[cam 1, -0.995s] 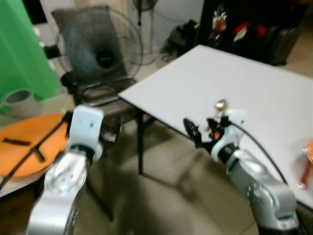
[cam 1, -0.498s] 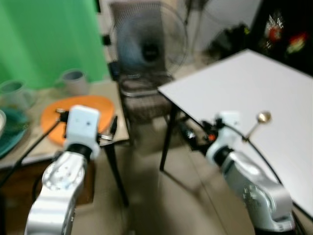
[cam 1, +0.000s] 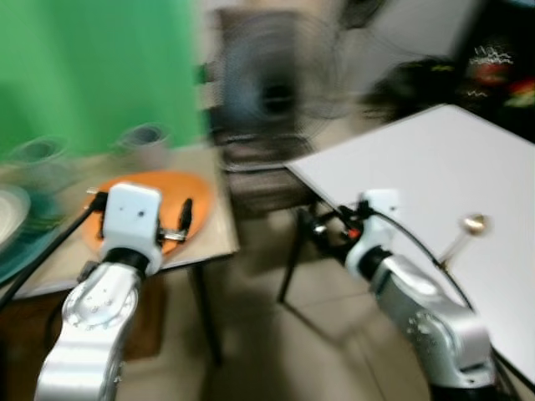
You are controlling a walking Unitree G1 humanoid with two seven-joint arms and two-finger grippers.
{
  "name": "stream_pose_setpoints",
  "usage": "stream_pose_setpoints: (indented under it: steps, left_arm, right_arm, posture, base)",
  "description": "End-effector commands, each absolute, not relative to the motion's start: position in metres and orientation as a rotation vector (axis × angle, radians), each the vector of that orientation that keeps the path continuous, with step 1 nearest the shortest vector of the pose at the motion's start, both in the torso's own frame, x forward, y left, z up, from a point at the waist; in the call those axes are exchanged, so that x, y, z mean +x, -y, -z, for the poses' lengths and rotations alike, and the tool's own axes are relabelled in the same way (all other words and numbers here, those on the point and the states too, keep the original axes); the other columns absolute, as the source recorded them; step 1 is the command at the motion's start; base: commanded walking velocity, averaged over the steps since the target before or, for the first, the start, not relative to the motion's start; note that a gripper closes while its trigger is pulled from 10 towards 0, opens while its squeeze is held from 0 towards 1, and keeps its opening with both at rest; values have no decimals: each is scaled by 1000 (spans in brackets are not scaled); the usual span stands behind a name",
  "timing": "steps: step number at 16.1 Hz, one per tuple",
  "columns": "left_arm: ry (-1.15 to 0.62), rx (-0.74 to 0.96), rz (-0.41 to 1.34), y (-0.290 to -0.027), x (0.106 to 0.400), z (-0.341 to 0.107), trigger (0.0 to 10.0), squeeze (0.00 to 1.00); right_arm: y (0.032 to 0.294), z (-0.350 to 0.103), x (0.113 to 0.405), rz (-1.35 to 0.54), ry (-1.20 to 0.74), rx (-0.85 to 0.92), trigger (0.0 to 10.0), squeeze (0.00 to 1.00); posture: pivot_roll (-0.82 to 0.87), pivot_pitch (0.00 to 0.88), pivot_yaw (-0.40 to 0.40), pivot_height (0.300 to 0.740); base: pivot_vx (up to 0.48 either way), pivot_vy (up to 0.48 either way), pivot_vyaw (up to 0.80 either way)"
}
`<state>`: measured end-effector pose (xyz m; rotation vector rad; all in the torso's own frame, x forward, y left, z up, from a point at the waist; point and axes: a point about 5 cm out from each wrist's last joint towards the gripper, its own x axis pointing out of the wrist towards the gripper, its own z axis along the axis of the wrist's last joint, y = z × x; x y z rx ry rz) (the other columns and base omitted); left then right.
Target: Setting the table
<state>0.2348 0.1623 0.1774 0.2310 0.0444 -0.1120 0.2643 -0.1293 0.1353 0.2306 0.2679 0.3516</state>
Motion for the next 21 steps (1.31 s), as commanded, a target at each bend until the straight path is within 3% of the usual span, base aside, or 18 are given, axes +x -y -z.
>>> stream_pose_setpoints:
  steps: [1,12,17,21]
  left_arm:
    - [-45,248,99,-167,232,-179,10000,0]
    - [-47,277,128,-164,229,-179,10000,0]
    - [-26,347,359,-151,233,-178,10000,0]
    - [-58,384,381,-159,238,-173,10000,0]
  right_arm:
    - [126,-139,268,-356,-255,234,10000,0]
    - [121,-137,269,-420,-266,211,10000,0]
    - [137,-141,278,-376,-253,294,10000,0]
    - [139,-143,285,-381,-218,240,10000,0]
  posture:
    - [13,12,-40,740]
    - [26,5,-54,740]
    - [21,0,-66,740]
    - [22,0,-52,740]
  base:
    - [360,0,0]
    - [359,0,477]
    - [0,0,0]
    - [0,0,0]
